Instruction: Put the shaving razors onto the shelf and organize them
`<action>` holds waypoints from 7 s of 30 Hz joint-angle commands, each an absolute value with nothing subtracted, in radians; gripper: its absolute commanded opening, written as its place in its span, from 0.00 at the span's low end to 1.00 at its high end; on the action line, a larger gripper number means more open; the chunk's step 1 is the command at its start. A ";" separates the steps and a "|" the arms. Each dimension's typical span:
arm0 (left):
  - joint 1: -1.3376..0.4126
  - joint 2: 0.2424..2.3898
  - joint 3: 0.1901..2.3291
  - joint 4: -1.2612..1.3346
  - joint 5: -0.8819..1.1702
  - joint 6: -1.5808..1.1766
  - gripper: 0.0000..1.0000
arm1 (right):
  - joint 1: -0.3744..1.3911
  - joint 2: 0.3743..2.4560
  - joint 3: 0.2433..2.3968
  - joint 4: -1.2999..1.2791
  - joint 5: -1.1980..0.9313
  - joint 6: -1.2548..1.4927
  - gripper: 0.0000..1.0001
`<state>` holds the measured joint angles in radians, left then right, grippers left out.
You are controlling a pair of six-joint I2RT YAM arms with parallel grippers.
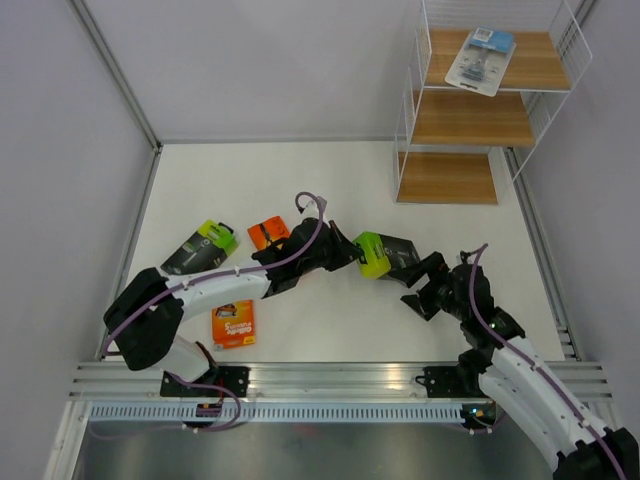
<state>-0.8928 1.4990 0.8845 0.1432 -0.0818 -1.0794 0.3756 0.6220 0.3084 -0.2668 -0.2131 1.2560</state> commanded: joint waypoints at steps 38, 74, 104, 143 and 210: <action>-1.203 1.520 0.897 0.055 -0.373 -1.344 0.02 | 0.391 0.715 0.179 0.146 -0.156 1.793 0.98; -1.399 1.729 1.232 -0.483 -0.893 -1.638 0.02 | 0.423 0.678 0.285 -0.025 -0.179 1.683 0.73; -1.344 0.833 0.743 -0.655 -1.065 -1.495 1.00 | 0.318 0.965 0.866 -0.166 -0.342 0.836 0.17; -1.344 0.560 0.681 -0.683 -1.097 -1.216 1.00 | -0.281 1.201 1.144 -0.094 -0.635 0.810 0.13; -1.344 0.492 0.663 -0.712 -1.118 -1.213 1.00 | -0.377 1.399 1.508 -0.526 -0.376 0.755 0.98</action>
